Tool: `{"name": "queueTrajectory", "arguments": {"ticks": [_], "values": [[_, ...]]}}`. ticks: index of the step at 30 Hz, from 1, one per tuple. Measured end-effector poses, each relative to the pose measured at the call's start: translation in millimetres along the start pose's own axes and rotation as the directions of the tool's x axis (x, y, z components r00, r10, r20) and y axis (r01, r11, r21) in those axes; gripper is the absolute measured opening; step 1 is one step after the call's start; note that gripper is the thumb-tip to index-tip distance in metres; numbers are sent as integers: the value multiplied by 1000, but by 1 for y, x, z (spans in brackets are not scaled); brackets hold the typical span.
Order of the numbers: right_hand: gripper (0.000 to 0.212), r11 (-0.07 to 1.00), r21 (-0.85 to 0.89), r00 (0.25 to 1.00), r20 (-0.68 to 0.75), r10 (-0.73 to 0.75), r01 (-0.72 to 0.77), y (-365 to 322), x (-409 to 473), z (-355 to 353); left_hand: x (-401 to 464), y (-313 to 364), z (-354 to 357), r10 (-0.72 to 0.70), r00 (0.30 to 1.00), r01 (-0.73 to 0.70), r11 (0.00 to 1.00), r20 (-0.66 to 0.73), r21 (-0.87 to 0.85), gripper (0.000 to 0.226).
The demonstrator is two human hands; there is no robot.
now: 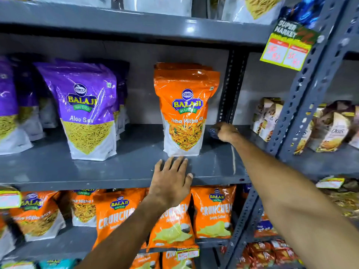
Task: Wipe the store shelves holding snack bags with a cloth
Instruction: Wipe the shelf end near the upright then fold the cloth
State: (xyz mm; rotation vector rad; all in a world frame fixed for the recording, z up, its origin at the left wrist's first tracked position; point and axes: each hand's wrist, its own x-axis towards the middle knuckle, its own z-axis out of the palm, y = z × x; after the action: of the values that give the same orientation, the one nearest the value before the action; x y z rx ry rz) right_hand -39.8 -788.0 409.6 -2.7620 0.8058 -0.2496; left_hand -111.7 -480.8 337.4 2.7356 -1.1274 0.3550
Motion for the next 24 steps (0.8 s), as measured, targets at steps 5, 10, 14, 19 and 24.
{"name": "queueTrajectory", "arguments": {"ticks": [5,10,14,19,24], "values": [[42,999,-38,996,82,-28,32,2,-8,17,1,0,0,1,1000,-1,1000,8,-1,76],[31,997,-2,997,41,-73,73,-2,-64,2,0,2,-2,0,1000,0,1000,20,-5,74],[47,991,18,991,30,-131,131,2,-104,-1,0,2,-5,-3,999,3,1000,49,-16,75],[45,979,-18,979,14,-202,203,3,-166,-5,-2,3,-10,0,997,3,1000,76,-30,69],[48,959,-14,959,31,-282,283,15,-213,-11,-2,4,-11,6,996,-2,999,91,-41,63]]}}
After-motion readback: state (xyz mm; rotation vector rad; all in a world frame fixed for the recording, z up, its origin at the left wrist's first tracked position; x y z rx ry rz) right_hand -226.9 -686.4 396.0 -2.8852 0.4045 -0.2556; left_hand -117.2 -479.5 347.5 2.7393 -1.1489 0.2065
